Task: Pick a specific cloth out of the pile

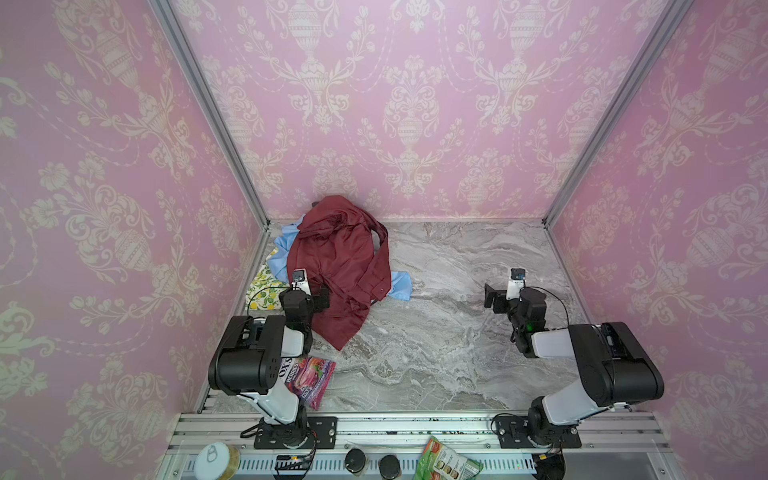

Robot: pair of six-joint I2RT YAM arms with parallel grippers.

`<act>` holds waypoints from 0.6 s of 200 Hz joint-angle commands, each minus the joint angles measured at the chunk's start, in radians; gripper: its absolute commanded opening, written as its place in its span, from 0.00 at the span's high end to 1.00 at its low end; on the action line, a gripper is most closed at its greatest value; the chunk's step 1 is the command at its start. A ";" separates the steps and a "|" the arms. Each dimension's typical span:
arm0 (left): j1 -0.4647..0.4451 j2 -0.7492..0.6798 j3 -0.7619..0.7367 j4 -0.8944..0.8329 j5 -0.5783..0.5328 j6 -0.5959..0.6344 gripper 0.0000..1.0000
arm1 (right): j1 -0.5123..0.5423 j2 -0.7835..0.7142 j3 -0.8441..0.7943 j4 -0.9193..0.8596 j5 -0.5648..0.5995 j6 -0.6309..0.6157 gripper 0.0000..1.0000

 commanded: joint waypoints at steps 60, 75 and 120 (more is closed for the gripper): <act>0.000 0.001 -0.002 0.001 0.029 0.024 0.01 | 0.001 -0.008 0.006 0.018 -0.008 0.003 0.00; 0.001 0.001 -0.002 0.001 0.029 0.023 0.01 | 0.000 -0.008 0.006 0.018 -0.007 0.002 0.00; 0.001 0.002 -0.007 0.015 -0.016 0.008 0.01 | 0.002 -0.007 0.009 0.012 0.004 0.008 0.00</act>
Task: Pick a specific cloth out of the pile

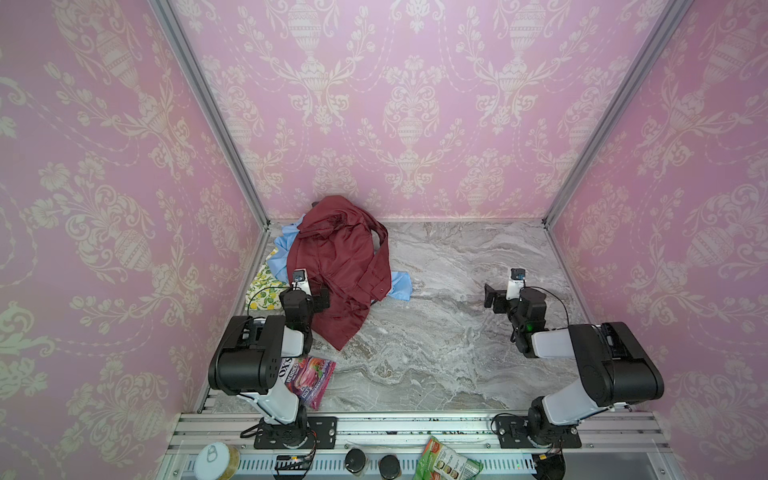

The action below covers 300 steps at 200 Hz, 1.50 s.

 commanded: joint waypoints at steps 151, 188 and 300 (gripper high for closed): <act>0.000 0.004 -0.027 0.051 -0.097 -0.017 0.01 | 0.005 -0.008 0.009 0.010 0.017 0.006 0.00; 0.001 0.004 -0.032 0.064 -0.097 -0.017 0.01 | 0.022 -0.013 -0.017 0.055 0.043 -0.007 0.00; -0.002 0.013 -0.121 0.254 -0.106 -0.018 0.01 | 0.056 -0.076 -0.086 0.136 0.076 -0.039 0.00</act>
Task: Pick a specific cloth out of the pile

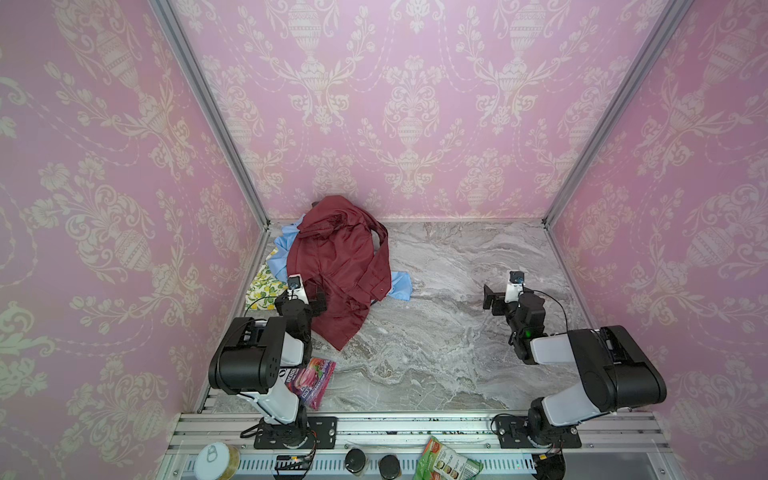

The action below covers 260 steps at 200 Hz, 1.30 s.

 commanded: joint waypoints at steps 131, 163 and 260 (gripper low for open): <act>-0.031 -0.486 0.326 -1.077 -0.096 -0.104 0.01 | 0.035 -0.352 -0.027 -0.177 0.037 0.021 0.00; -0.031 -0.511 0.384 -1.182 -0.027 -0.150 0.01 | 0.034 -0.345 0.000 -0.222 0.004 0.046 0.00; -0.112 -0.321 0.603 -1.301 0.142 -0.181 0.03 | 0.034 -0.365 0.040 -0.324 -0.070 0.064 0.00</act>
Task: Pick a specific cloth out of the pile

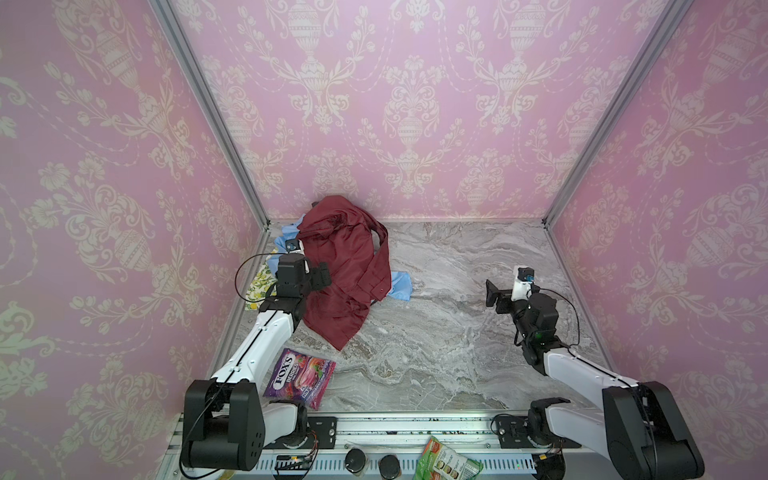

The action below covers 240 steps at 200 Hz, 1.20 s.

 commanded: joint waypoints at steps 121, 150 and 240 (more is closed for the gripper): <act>-0.144 0.211 0.192 -0.176 -0.039 0.012 0.04 | 0.009 0.015 0.048 -0.035 -0.015 0.010 0.00; -0.211 0.195 0.215 -0.233 -0.088 0.029 0.06 | 0.009 0.020 0.054 -0.042 -0.017 0.008 0.00; -0.333 0.226 0.335 -0.391 -0.090 0.019 0.06 | 0.085 0.041 0.163 -0.194 -0.027 0.086 0.03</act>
